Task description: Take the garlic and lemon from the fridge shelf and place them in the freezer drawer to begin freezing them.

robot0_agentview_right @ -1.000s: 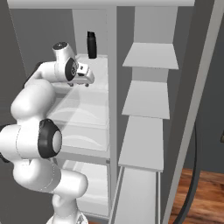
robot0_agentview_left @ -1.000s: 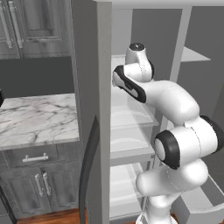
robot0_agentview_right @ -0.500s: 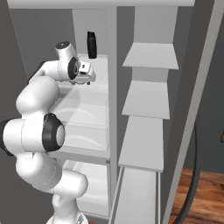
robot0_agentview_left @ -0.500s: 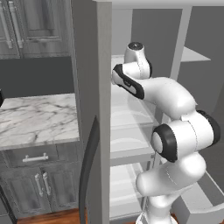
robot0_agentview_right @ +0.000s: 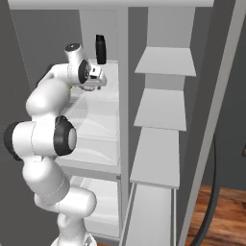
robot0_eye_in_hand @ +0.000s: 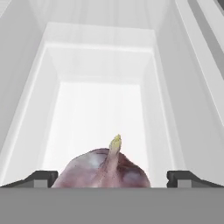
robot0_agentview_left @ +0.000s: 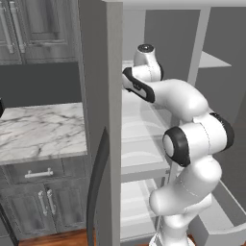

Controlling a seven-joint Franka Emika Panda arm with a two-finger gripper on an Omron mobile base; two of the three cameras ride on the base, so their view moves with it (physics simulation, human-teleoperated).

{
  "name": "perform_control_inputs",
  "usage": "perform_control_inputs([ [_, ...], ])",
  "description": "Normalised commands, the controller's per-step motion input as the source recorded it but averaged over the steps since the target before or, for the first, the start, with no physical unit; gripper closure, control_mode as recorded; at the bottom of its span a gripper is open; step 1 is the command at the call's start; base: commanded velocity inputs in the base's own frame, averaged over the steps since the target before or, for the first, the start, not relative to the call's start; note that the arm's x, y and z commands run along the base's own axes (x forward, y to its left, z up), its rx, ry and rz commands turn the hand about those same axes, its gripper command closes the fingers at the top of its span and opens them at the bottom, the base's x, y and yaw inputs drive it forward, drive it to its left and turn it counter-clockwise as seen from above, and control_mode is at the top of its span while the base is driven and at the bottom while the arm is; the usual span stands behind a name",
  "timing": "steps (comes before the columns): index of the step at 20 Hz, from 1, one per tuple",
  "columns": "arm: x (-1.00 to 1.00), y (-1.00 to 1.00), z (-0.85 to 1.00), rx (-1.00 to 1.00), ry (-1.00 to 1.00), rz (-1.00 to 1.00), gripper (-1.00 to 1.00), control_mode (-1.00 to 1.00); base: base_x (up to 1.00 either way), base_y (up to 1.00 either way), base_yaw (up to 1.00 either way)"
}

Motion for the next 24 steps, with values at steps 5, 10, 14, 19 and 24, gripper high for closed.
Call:
perform_control_inputs([
  [5,0.00,0.02,-0.54,0.00,-0.04,0.03,1.00,-1.00,0.00,0.00,0.00],
  [10,-0.17,0.11,-0.14,0.00,-0.21,0.12,1.00,-1.00,0.00,0.00,0.00],
  [14,-0.99,0.12,-0.02,0.00,-0.14,0.07,1.00,-1.00,0.00,0.00,0.00],
  [19,-1.00,0.00,0.00,0.00,-0.06,0.00,1.00,-1.00,0.00,0.00,0.00],
  [24,-1.00,-0.03,-0.18,0.00,-0.02,0.00,1.00,-1.00,0.00,0.00,0.00],
])
